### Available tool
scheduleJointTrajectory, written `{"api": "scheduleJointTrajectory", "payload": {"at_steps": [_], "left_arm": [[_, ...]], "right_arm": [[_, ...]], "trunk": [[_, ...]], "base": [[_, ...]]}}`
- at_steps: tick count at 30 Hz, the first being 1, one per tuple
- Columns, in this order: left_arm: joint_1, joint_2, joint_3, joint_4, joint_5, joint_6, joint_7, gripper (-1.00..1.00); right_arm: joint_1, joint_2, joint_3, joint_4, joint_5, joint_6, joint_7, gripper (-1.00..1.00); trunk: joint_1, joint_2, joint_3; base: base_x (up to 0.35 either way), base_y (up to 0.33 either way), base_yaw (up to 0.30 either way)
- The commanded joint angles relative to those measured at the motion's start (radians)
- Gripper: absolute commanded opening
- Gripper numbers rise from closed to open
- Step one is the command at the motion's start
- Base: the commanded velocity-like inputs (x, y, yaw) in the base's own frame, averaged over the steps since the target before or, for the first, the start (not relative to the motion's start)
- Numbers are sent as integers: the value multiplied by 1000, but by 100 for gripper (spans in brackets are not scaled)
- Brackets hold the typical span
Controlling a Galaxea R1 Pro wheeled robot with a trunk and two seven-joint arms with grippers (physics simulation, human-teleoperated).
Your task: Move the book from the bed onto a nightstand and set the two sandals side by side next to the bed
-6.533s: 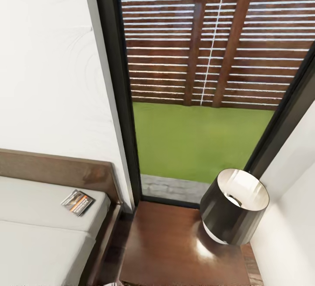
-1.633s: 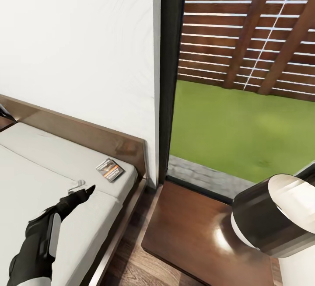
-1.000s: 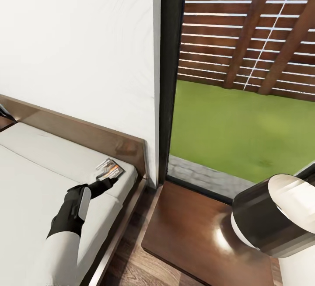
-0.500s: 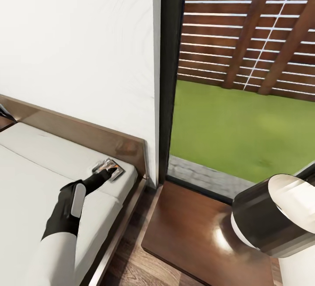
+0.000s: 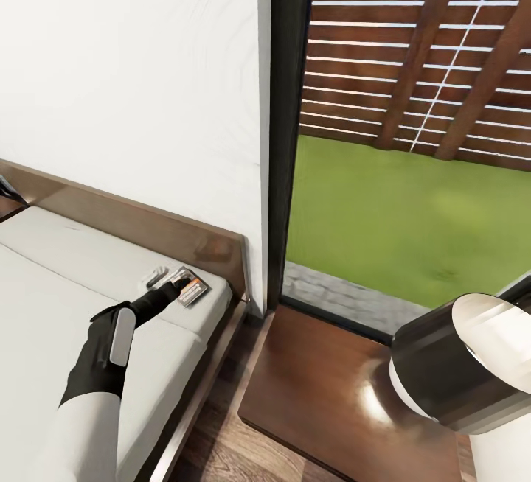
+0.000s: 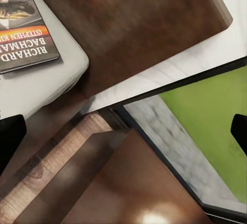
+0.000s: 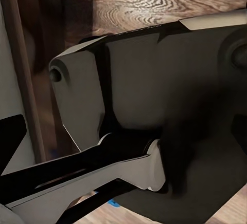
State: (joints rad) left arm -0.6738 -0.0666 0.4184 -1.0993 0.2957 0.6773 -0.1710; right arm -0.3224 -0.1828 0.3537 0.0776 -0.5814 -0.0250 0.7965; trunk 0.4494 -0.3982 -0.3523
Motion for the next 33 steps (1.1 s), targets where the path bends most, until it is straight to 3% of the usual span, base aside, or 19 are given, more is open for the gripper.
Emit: {"api": "scheduleJointTrajectory", "payload": {"at_steps": [1,33], "left_arm": [[-1,-1,5,-1,1,7,-5,100],[-1,-1,5,0,3,8,-5,100]], "right_arm": [[-2,0,8,3,-9,-3,6,100],[-1,0,9,4,-9,-3,6,100]], "trunk": [[1,-2,-2],[1,-2,-11]], "base": [[0,0,0],[0,0,0]]}}
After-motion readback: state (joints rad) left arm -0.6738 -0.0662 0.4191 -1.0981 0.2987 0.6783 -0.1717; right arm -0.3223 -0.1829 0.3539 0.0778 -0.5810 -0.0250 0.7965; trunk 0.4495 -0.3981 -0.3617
